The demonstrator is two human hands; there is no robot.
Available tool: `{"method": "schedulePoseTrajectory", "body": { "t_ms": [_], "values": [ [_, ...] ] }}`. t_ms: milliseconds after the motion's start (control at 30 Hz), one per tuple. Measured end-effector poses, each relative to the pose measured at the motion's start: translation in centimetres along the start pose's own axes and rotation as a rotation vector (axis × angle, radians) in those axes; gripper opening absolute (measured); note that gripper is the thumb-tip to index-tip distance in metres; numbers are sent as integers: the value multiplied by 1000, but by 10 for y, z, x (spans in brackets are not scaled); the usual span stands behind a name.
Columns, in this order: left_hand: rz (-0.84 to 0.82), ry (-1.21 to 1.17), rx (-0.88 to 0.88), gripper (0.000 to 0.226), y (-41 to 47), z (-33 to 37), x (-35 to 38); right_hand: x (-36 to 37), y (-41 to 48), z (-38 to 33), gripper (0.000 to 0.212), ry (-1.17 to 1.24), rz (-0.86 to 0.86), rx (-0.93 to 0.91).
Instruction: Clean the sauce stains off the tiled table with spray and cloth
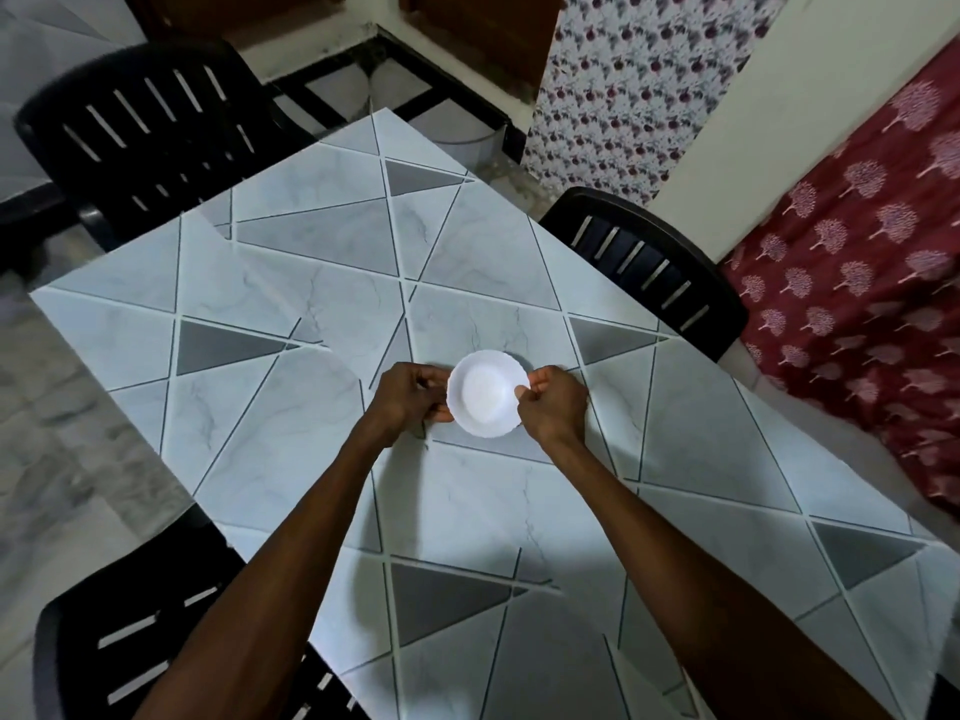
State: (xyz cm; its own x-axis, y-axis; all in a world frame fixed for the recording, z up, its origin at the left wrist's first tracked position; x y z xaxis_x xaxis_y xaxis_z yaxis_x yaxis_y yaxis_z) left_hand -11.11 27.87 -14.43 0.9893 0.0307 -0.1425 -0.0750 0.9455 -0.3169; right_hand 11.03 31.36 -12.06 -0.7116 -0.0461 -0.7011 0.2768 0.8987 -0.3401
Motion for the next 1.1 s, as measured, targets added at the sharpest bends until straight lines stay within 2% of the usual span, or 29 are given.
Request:
{"method": "schedulePoseTrajectory", "body": {
  "t_ms": [167, 367, 533, 700, 867, 1033, 1100],
  "values": [
    [65, -40, -30, 17, -1, -3, -5, -5, 0, -5, 10, 137, 30, 1],
    [163, -10, -13, 20, -4, -6, -13, -44, -15, 47, 12, 495, 104, 239],
    [245, -114, -42, 18, -6, -5, -19, -59, -42, 111, 12, 390, 95, 340],
    [241, -117, -57, 17, -6, -6, -14, -53, -52, 130, 11, 361, 64, 367],
    [233, -41, -48, 9, -6, -12, -10, -54, -56, 124, 12, 351, 94, 376],
    [270, 74, -8, 24, -19, -13, -10, -57, -60, 133, 12, 366, 78, 385],
    [293, 198, 6, 29, -29, -12, -13, -59, -62, 136, 10, 382, 80, 397]
  ]
}}
Point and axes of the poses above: each hand's wrist, its own y-axis towards the middle knuckle, its own x-axis out of the palm, z = x × y, the point moved 7 cm from there along y, towards the middle knuckle, and after that the axes turned 8 degrees about x, right-handed, at the moved point
